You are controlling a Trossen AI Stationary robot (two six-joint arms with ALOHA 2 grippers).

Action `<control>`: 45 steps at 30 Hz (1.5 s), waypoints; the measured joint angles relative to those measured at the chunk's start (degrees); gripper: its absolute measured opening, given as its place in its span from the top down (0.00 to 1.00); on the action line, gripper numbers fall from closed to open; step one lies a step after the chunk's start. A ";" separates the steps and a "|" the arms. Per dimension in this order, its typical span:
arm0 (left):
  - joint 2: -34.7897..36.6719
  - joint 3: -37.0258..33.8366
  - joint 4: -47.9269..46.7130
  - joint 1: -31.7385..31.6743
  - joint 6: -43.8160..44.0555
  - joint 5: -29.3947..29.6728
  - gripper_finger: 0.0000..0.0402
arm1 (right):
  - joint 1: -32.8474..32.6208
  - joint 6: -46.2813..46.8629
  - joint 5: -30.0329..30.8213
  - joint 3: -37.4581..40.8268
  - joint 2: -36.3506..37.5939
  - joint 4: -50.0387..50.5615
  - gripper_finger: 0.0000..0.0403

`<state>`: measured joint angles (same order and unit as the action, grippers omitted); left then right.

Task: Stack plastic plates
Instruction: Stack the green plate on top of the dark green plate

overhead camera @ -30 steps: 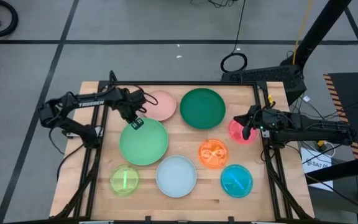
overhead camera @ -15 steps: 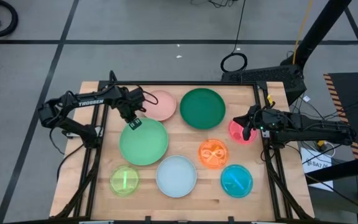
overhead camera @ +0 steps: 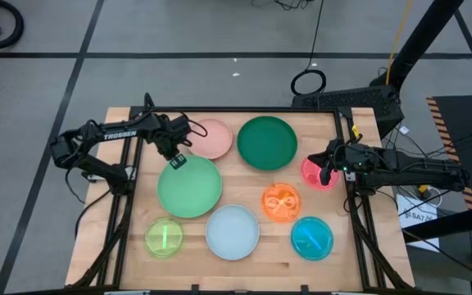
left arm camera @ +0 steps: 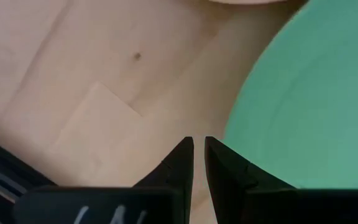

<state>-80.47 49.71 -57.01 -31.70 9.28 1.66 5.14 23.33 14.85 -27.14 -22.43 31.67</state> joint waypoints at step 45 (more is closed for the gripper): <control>0.00 -0.02 0.88 0.50 1.09 -1.50 0.60 | 0.01 -0.22 0.04 0.00 -0.01 -0.07 0.96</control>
<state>-80.47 49.69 -56.13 -31.20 10.38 0.16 5.15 23.11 14.90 -27.14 -22.44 31.59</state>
